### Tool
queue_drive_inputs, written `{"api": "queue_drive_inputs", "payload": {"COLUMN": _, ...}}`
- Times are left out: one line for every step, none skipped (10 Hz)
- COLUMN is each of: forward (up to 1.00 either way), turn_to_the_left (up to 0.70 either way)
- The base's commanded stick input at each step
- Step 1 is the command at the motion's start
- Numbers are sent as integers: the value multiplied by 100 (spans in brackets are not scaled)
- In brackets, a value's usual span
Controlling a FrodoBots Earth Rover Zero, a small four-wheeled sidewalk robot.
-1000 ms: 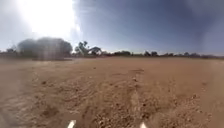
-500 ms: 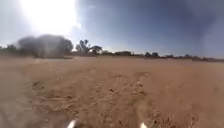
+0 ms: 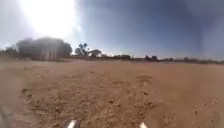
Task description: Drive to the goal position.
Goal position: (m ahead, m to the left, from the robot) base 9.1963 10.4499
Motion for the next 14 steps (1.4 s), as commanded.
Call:
{"api": "queue_drive_inputs", "payload": {"forward": 70, "turn_to_the_left": 0}}
{"api": "queue_drive_inputs", "payload": {"forward": 70, "turn_to_the_left": 0}}
{"api": "queue_drive_inputs", "payload": {"forward": 70, "turn_to_the_left": 0}}
{"api": "queue_drive_inputs", "payload": {"forward": 70, "turn_to_the_left": 0}}
{"api": "queue_drive_inputs", "payload": {"forward": 70, "turn_to_the_left": 0}}
{"api": "queue_drive_inputs", "payload": {"forward": 70, "turn_to_the_left": 0}}
{"api": "queue_drive_inputs", "payload": {"forward": 70, "turn_to_the_left": 0}}
{"api": "queue_drive_inputs", "payload": {"forward": 46, "turn_to_the_left": 0}}
{"api": "queue_drive_inputs", "payload": {"forward": 0, "turn_to_the_left": 0}}
{"api": "queue_drive_inputs", "payload": {"forward": 0, "turn_to_the_left": 0}}
{"api": "queue_drive_inputs", "payload": {"forward": 0, "turn_to_the_left": 0}}
{"api": "queue_drive_inputs", "payload": {"forward": 0, "turn_to_the_left": 0}}
{"api": "queue_drive_inputs", "payload": {"forward": 0, "turn_to_the_left": 0}}
{"api": "queue_drive_inputs", "payload": {"forward": 0, "turn_to_the_left": 0}}
